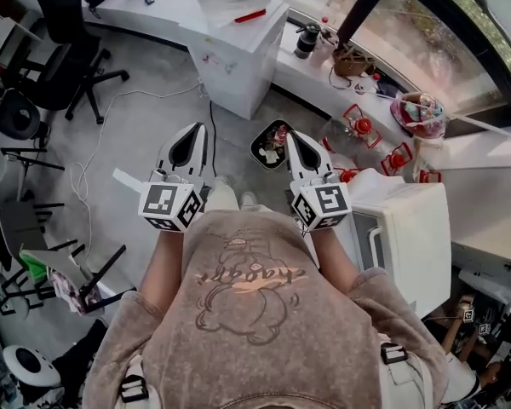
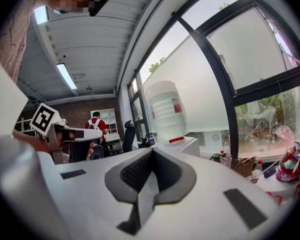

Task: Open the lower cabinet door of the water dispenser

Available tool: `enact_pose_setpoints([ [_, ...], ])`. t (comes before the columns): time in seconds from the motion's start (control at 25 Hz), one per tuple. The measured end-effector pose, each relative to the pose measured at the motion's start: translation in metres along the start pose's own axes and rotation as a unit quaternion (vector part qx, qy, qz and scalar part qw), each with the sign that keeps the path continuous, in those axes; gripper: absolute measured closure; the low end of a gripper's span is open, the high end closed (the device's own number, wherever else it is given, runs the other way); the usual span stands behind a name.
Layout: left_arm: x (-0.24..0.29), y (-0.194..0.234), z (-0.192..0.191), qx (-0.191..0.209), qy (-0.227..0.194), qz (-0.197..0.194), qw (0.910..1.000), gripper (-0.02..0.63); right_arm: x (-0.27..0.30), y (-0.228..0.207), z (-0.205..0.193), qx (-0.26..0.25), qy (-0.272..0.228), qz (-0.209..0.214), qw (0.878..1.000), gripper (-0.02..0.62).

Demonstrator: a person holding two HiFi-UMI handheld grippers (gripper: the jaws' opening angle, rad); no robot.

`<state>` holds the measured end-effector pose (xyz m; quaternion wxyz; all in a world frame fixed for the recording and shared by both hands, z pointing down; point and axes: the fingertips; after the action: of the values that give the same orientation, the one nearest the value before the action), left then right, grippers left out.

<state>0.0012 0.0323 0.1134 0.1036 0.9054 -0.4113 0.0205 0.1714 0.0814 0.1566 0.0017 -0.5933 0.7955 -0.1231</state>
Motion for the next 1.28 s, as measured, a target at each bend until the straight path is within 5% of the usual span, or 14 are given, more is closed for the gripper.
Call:
enact_pose_setpoints([
  [0.4, 0.038, 0.029, 0.011, 0.005, 0.013, -0.034, 0.9993, 0.594, 0.04, -0.008, 0.022, -0.003, -0.03, -0.02, 0.999, 0.597],
  [0.64, 0.051, 0.039, 0.009, 0.0, 0.02, -0.048, 0.9987, 0.594, 0.053, -0.003, 0.026, 0.001, -0.04, -0.004, 0.999, 0.506],
  [0.72, 0.054, 0.042, 0.009, 0.0, 0.021, -0.051, 0.9985, 0.594, 0.057, -0.003, 0.025, 0.011, -0.042, -0.003, 0.999, 0.452],
  [0.84, 0.057, 0.047, 0.008, -0.002, 0.022, -0.055, 0.9983, 0.594, 0.071, -0.001, 0.026, 0.042, -0.047, 0.004, 0.998, 0.241],
  [1.04, 0.064, 0.06, 0.003, -0.006, 0.026, -0.056, 0.9981, 0.594, 0.109, 0.003, 0.032, 0.03, -0.053, 0.033, 0.998, 0.235],
  [1.28, 0.075, 0.076, -0.013, -0.01, 0.034, -0.049, 0.9982, 0.594, 0.128, -0.022, 0.001, 0.036, -0.029, 0.013, 0.999, 0.238],
])
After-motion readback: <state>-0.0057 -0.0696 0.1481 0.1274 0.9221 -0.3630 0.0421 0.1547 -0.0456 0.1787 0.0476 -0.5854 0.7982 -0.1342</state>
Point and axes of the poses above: the fingertips, and each gripper's own axes: x forward along the fingers, y to its left, z out of its top
